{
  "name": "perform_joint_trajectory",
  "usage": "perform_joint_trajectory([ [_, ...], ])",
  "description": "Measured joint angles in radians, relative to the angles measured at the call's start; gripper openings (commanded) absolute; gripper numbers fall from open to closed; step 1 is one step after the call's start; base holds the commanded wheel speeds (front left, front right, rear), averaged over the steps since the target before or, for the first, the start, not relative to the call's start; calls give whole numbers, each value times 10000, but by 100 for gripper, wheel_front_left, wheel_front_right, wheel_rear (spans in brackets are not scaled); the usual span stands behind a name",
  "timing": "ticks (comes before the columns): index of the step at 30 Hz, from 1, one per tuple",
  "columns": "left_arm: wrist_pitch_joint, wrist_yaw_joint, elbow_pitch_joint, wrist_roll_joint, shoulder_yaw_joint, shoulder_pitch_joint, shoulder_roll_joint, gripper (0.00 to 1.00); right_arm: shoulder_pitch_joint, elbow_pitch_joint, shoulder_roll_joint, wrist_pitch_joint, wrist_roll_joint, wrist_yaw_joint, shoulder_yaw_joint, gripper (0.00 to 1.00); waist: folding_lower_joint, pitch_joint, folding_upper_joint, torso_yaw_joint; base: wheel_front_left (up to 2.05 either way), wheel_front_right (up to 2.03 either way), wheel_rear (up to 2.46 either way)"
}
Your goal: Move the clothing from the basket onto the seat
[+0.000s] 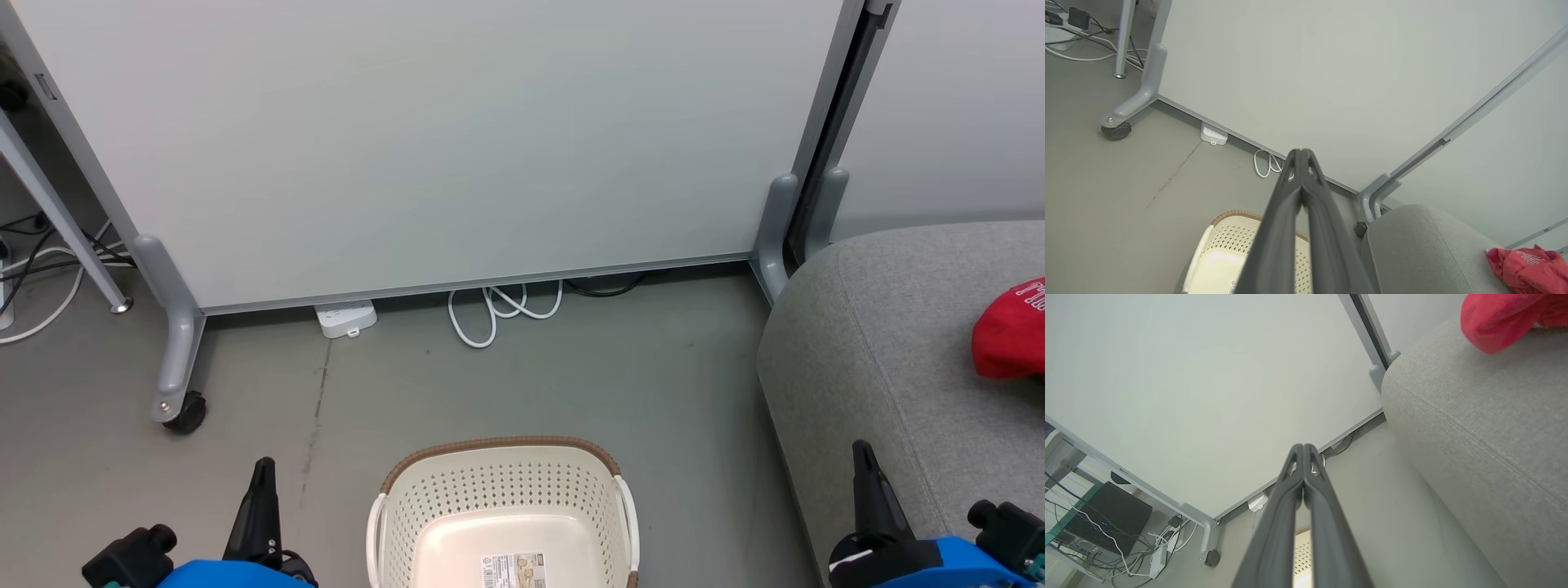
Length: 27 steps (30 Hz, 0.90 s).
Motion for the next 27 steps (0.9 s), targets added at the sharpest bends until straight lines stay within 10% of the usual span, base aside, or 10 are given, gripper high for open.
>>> perform_joint_trajectory([
  [27, 976, -207, -245, -3756, 591, -158, 4, 0, -397, -142, 33, 1024, 4067, 0, -184, 0, 0, 99, 0, -131, 0, 0, 0],
])
